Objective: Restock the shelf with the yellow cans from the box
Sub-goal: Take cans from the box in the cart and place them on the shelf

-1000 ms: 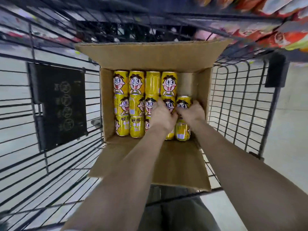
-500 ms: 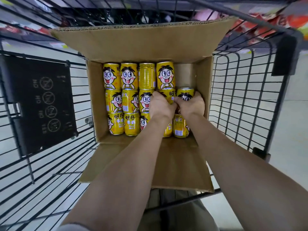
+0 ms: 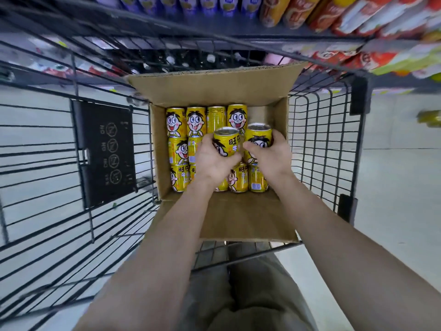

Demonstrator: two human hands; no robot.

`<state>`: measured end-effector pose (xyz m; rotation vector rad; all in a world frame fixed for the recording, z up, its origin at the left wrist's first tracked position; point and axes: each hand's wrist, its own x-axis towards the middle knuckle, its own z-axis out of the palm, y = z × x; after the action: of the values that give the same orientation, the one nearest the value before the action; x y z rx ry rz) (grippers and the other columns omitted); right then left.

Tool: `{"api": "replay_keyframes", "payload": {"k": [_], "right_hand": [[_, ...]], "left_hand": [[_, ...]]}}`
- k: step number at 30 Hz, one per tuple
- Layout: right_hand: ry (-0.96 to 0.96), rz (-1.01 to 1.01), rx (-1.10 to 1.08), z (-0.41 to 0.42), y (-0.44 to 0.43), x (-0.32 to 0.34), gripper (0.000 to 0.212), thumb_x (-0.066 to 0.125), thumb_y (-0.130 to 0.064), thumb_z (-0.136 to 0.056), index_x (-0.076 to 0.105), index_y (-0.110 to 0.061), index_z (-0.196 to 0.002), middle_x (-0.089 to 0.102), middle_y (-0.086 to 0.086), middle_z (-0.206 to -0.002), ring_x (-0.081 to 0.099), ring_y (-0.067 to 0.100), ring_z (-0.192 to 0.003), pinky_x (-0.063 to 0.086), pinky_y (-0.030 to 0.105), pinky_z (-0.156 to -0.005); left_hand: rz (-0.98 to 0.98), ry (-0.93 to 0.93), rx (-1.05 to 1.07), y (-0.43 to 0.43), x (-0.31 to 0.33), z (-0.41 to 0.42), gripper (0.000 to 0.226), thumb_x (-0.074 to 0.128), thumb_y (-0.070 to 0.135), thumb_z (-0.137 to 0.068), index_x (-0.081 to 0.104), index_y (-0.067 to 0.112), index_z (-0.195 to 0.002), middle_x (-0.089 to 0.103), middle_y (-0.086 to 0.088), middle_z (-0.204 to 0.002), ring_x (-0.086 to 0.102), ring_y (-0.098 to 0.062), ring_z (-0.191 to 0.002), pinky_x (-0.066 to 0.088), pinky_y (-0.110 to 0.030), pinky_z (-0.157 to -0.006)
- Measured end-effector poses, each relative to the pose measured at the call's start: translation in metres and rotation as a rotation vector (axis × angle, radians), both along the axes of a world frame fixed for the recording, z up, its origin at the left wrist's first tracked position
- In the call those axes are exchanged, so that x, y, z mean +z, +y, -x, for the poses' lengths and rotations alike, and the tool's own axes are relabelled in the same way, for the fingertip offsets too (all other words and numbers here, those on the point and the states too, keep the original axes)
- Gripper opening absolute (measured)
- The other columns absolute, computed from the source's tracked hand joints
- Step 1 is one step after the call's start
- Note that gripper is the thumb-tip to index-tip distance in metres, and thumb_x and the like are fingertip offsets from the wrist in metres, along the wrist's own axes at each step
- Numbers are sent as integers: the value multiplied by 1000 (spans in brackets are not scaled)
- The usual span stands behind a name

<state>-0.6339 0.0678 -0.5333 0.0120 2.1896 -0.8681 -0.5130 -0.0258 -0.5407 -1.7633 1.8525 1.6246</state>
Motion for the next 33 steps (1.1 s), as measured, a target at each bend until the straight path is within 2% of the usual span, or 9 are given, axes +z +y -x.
{"api": "replay_keyframes", "payload": {"k": [3, 8, 11, 15, 17, 20, 23, 26, 33], "right_hand": [[16, 49, -30, 1, -5, 38, 43, 87, -32, -69, 67, -18, -105, 73, -11, -82, 66, -2, -70, 50, 16, -60], [6, 152, -27, 3, -10, 105, 52, 90, -29, -65, 68, -18, -111, 77, -7, -89, 74, 9, -80, 62, 36, -79], [74, 215, 0, -1, -13, 143, 46, 89, -36, -59, 71, -27, -100, 76, -9, -89, 74, 11, -84, 61, 38, -81], [143, 282, -17, -1, -6, 187, 47, 90, -31, -61, 73, -21, -103, 77, -5, -91, 74, 13, -85, 61, 40, -82], [186, 309, -19, 3, 2, 209, 56, 89, -34, -57, 71, -21, -108, 77, -5, -95, 74, 13, -88, 60, 42, -85], [275, 312, -3, 13, 18, 248, 68, 89, -34, -60, 66, -17, -122, 75, -3, -102, 72, 13, -91, 59, 37, -87], [341, 354, -1, 27, 41, 286, 57, 90, -32, -62, 67, -22, -113, 74, -6, -98, 71, 9, -88, 59, 32, -84], [383, 425, -56, 45, 72, 319, 45, 91, -25, -66, 69, -24, -105, 75, -10, -90, 71, 2, -80, 59, 25, -76], [452, 521, -98, 98, 174, 373, 63, 89, -41, -57, 69, -23, -115, 76, -7, -97, 73, 9, -90, 60, 40, -86]], "left_hand": [[8, 68, -33, -16, 38, -3, 73, 90, 41, -70, 53, 19, -129, 71, 10, -106, 68, -6, -93, 53, -20, -77], [44, 232, -76, -34, 101, -8, 69, 94, 31, -70, 49, 23, -122, 70, 11, -106, 69, -6, -94, 58, -32, -89], [111, 306, -89, -38, 136, -9, 68, 94, 31, -72, 48, 28, -121, 68, 15, -107, 66, 7, -95, 53, -18, -85], [161, 407, -99, -38, 180, -12, 69, 94, 22, -74, 52, 17, -128, 68, 14, -109, 63, 18, -87, 47, -6, -78], [186, 437, -123, -35, 200, -13, 68, 94, 23, -73, 53, 19, -128, 68, 15, -108, 64, 16, -88, 48, -8, -80], [231, 489, -122, -27, 232, -7, 70, 95, 28, -70, 55, 21, -127, 70, 14, -111, 68, 4, -97, 55, -24, -90], [274, 555, -127, -12, 263, 9, 76, 95, 32, -69, 54, 19, -132, 70, 11, -115, 69, -3, -102, 57, -34, -96], [322, 600, -181, 11, 296, 29, 78, 94, 34, -71, 53, 20, -136, 69, 13, -117, 68, 0, -103, 56, -32, -97], [433, 693, -301, 100, 361, 90, 75, 92, 46, -67, 57, 30, -131, 71, 17, -118, 68, -1, -107, 56, -39, -100]]}}
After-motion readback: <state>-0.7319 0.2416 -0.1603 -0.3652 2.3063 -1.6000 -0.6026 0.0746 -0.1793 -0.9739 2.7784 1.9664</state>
